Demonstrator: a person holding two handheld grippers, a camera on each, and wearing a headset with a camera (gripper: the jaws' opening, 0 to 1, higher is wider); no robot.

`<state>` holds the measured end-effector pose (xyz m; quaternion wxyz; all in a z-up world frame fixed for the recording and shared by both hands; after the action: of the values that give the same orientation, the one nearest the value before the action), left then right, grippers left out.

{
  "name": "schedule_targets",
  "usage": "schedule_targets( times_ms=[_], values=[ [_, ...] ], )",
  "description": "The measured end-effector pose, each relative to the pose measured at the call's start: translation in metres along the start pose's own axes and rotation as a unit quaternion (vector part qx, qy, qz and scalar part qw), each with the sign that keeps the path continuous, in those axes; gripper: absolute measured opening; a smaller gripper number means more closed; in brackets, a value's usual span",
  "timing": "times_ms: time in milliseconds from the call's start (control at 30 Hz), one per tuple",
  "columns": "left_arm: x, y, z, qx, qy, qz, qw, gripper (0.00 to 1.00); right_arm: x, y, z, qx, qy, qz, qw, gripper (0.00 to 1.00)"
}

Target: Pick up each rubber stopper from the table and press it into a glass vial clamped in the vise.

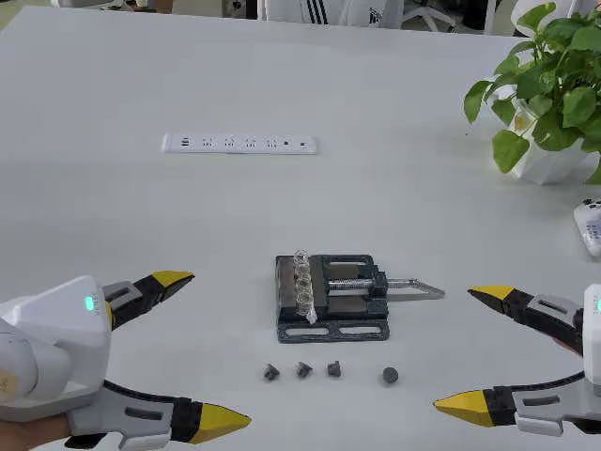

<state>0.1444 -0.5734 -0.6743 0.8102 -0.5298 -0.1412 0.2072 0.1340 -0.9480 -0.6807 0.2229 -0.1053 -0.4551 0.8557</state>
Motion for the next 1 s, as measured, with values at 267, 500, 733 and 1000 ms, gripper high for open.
schedule_targets(
  times_ms=[267,500,733,1000],
  values=[
    [-0.0005,0.0000,-0.0023,-0.001,0.001,0.000,1.0000,0.99,0.0004,-0.0001,0.0009,0.002,0.000,0.001,1.0000,0.89],
    [-0.0014,0.0007,-0.0033,0.000,0.004,-0.001,1.0000,0.99,0.0004,0.0009,0.0023,0.004,0.001,-0.001,1.0000,0.89],
    [-0.0014,0.0014,-0.0028,-0.001,0.003,-0.001,1.0000,0.99,0.0009,0.0004,0.0016,0.006,-0.002,0.001,1.0000,0.88],
    [-0.0010,0.0036,-0.0024,0.000,0.003,0.001,1.0000,0.99,0.0006,0.0005,0.0005,0.012,-0.006,0.003,0.9999,0.87]
  ],
)
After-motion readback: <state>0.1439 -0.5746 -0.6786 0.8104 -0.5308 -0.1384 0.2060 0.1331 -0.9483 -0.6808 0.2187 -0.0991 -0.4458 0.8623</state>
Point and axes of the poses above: the centre of the closed fingertips' face, and the gripper's own axes: z roughly backward along the fingers, x roughly to its left, y roughly out of its underside, the point moved 10 cm from there along z, roughly backward along the fingers, and after that the axes turned 4 degrees about -y, right-handed, at the moved point
